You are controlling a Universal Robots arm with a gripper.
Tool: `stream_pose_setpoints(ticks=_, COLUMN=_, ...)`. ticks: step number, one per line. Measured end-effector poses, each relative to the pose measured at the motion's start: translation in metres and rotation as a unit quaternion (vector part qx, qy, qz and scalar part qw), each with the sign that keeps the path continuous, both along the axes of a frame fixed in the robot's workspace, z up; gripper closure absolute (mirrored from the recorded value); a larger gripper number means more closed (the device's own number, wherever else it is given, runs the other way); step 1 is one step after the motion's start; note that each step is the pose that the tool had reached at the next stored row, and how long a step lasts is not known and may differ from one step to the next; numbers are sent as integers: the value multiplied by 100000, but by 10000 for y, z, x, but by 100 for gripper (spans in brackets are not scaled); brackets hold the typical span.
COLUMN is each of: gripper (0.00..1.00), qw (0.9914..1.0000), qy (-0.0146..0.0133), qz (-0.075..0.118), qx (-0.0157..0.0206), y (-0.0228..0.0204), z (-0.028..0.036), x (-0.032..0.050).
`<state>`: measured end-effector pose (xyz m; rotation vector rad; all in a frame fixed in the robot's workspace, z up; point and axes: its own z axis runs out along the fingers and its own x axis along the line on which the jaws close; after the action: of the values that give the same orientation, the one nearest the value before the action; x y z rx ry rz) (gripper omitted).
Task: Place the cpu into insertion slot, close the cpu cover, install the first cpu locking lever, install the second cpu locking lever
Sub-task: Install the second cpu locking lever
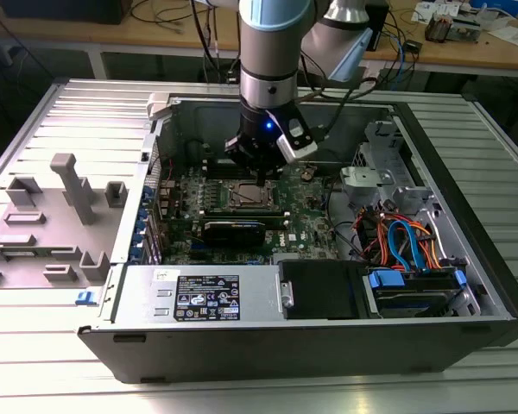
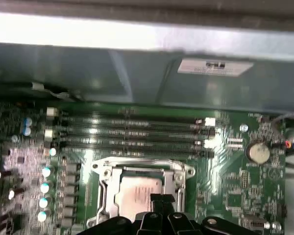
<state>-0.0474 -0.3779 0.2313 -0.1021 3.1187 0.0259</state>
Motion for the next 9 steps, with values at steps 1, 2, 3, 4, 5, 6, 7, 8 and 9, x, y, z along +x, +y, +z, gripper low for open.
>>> stream_pose_setpoints(ticks=1, gripper=89, qw=99995, qy=-3, qz=-2, qx=-957, y=-1, z=-1, x=0)
stream_pose_setpoints(ticks=2, gripper=89, qw=99989, qy=-2, qz=1, qx=-1459, y=-4, z=-1, x=0)
stream_pose_setpoints(ticks=3, gripper=89, qw=99987, qy=3, qz=9, qx=-1614, y=-11, z=0, x=1)
stream_pose_setpoints(ticks=4, gripper=89, qw=99987, qy=0, qz=2, qx=-1629, y=-21, z=2, x=0)
stream_pose_setpoints(ticks=5, gripper=89, qw=99987, qy=6, qz=2, qx=-1636, y=-29, z=11, x=0)
stream_pose_setpoints(ticks=6, gripper=89, qw=99987, qy=2, qz=-14, qx=-1629, y=-33, z=38, x=-3)
stream_pose_setpoints(ticks=7, gripper=89, qw=99987, qy=-1, qz=-6, qx=-1626, y=-36, z=69, x=-3)
stream_pose_setpoints(ticks=8, gripper=89, qw=99987, qy=2, qz=-1, qx=-1631, y=-39, z=101, x=-3)
stream_pose_setpoints(ticks=9, gripper=89, qw=99987, qy=-1, qz=7, qx=-1626, y=-46, z=145, x=-3)
